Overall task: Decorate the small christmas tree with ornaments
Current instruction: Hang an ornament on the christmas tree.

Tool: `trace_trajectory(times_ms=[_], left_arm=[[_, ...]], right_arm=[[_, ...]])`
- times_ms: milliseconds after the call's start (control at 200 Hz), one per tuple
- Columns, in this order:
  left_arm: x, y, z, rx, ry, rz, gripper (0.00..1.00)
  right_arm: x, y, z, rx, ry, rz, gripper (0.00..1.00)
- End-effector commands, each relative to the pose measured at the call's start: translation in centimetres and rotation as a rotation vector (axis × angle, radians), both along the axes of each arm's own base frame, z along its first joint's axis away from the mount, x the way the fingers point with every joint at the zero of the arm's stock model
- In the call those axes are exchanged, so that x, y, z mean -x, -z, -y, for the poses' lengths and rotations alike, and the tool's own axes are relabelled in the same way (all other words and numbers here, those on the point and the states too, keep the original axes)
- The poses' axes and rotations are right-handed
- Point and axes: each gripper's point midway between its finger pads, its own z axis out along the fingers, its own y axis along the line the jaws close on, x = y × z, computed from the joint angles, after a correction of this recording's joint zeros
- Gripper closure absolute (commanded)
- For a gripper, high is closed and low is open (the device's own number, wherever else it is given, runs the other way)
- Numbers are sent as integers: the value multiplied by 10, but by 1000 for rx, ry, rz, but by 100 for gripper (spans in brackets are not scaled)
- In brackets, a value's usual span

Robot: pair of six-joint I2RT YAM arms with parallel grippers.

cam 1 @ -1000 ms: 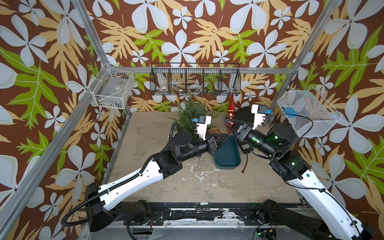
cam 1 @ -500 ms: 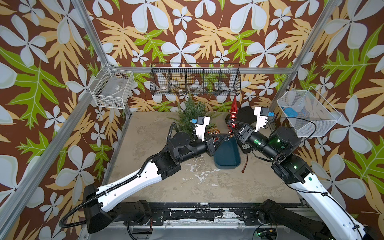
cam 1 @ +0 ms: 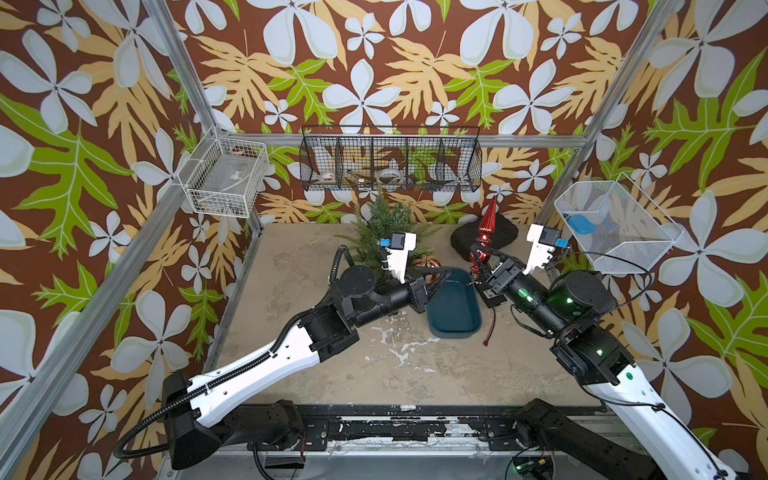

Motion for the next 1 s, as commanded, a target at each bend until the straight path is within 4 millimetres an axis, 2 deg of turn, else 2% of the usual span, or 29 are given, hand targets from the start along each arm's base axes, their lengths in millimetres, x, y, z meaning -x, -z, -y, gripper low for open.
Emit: trace_trajectory(times_ms=[0,75,140,305,400,565,671,846,996], left_arm=[[1,-2,-1,12,0,15,100],[2,2,-3,9,-4,4,100],[1,3,-8,10,-19,2,88],[0,5,-32,-5,-103,10,78],[-5,11,-62,-11,-187,-3,66],[-18,35,-129,-58,-386,-56,63],[-14,48,-159,-80,-476,-77,60],[-7,70,-170,-105,-489,-120,58],[-5,77,-170,-107,-482,-128,58]], right_arm=[[-4,-7,2,-21,25,20,63],[-6,-6,-3,-18,5,25,63],[-8,-7,-5,-16,-1,28,63],[-16,-7,-9,13,5,30,64],[-22,-9,-11,33,18,37,64],[-37,-8,-18,66,34,41,64],[-49,-8,-24,78,42,43,64],[-70,-6,-36,104,48,38,64],[-81,0,-50,108,6,18,64]])
